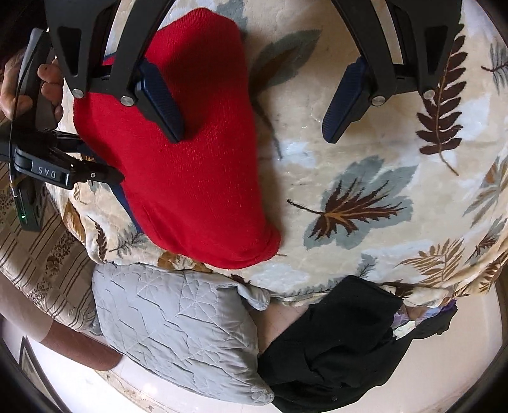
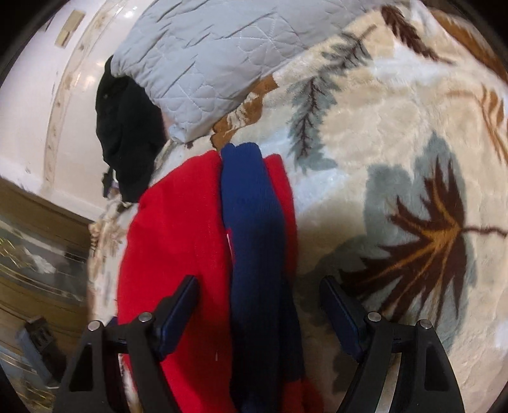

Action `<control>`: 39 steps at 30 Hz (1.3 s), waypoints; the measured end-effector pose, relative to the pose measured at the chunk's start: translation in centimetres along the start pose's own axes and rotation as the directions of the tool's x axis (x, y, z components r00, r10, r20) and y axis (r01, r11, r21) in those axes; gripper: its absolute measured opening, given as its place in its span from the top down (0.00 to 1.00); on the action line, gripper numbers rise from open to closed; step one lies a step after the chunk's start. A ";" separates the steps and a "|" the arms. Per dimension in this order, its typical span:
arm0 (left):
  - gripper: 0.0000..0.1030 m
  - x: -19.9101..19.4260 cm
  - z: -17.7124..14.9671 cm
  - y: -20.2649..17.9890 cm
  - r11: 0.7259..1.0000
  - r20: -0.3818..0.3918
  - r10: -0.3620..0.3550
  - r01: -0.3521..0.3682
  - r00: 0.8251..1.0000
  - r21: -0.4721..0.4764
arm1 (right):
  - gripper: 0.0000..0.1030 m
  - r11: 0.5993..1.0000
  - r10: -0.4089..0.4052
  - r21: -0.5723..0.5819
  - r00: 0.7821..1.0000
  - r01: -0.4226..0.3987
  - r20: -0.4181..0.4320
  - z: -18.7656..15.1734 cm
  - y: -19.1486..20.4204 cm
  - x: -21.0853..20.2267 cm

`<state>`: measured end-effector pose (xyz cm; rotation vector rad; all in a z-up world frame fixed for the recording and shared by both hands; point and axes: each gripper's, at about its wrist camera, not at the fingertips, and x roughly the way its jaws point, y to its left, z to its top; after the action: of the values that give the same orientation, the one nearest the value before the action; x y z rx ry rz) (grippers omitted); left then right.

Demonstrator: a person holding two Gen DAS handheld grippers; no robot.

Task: Fold small clothes

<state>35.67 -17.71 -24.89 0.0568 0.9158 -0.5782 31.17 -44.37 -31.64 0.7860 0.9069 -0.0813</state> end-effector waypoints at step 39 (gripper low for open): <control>0.13 -3.9 -1.5 -1.5 0.963 0.049 0.145 -0.152 0.988 0.220 | 0.63 0.972 -0.113 -0.221 0.983 0.080 -0.141 -4.8 5.7 -2.9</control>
<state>31.96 -16.81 -22.58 0.3162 0.8044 -0.5385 28.22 -37.92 -27.98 0.5512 1.0805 -0.0079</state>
